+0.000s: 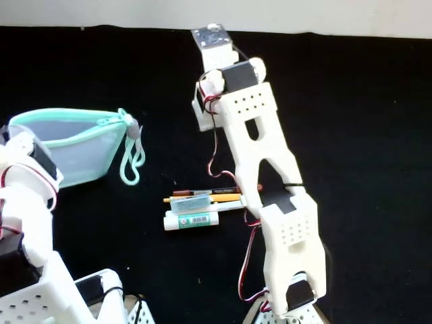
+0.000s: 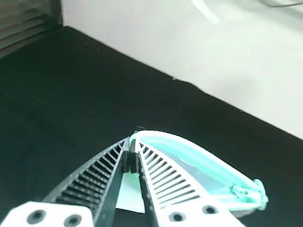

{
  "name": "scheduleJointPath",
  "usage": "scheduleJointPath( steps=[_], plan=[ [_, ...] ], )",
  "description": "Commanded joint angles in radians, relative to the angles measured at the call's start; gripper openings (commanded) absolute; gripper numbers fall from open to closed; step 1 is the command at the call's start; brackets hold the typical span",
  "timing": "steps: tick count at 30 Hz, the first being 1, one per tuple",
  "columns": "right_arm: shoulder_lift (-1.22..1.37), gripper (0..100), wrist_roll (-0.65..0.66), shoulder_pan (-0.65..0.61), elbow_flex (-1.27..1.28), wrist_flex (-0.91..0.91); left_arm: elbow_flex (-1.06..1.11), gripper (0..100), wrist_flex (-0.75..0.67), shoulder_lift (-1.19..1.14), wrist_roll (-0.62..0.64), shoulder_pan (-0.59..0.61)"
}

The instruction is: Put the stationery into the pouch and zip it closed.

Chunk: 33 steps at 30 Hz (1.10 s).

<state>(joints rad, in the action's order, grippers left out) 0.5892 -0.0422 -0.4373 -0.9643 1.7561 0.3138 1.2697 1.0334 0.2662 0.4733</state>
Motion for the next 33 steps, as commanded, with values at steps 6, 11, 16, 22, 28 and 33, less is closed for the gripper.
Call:
scheduleJointPath(
  steps=[6,11,16,22,28,33],
  plan=[
    [-0.058,28.9,0.011,0.013,0.048,0.01,-0.031,1,-0.121,0.002,0.014,-0.079],
    [-0.058,28.9,0.009,0.013,0.05,0.01,-0.028,1,-0.123,-0.005,0.014,-0.094],
    [-0.058,28.9,0.008,0.013,0.05,0.01,-0.033,1,-0.121,-0.117,0.014,-0.157],
    [-0.058,28.9,0.008,0.015,0.05,0.01,-0.028,1,-0.14,-0.196,0.043,-0.185],
    [-0.058,28.9,0.008,0.015,0.05,0.01,0.027,1,-0.126,-0.202,0.0,-0.185],
    [-0.058,28.9,0.009,0.015,0.05,0.01,0.068,1,0.011,-0.194,-0.1,-0.185]
  ],
)
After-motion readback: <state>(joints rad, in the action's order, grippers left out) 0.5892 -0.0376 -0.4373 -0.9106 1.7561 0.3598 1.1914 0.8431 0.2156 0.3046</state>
